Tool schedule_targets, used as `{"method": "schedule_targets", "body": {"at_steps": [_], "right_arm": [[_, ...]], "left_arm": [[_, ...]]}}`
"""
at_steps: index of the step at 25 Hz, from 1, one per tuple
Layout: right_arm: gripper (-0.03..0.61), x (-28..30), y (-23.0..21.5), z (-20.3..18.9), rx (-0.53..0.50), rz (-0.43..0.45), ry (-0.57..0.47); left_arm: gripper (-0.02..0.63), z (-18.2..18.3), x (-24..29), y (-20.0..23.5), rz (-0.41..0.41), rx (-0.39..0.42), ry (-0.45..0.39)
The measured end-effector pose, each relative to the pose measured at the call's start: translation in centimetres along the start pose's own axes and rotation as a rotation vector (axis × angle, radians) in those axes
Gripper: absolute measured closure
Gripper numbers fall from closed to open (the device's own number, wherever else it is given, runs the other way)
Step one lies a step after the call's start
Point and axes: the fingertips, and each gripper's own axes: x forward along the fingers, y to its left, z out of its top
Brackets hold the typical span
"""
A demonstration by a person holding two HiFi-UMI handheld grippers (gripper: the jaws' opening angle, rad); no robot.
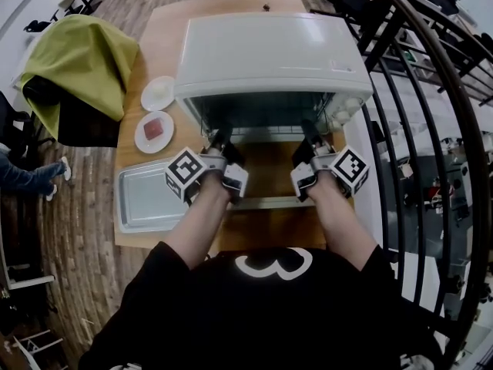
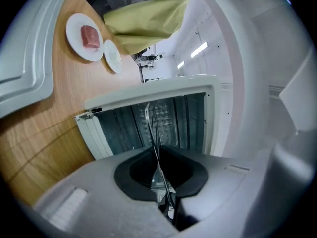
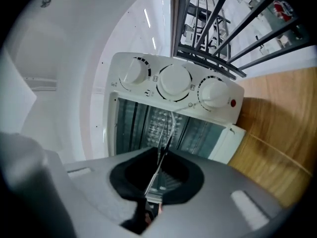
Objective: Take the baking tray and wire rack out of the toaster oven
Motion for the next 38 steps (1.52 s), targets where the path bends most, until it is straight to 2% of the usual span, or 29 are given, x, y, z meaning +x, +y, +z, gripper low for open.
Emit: {"method": "schedule_targets", "body": {"at_steps": [29,38], "right_arm": [[0.558,-11.7,2.1,-5.3,-0.026,0.035,0.052],[0.558,-14.1,2.9,-6.4,-0.023,0.035,0.067]], "left_arm": [[0.584,-5.5,-11.8,-1.1,-0.015,0.014,0.006],[0.586,-6.5,-14.3,-1.6,-0.012,-0.012,0.030]]}}
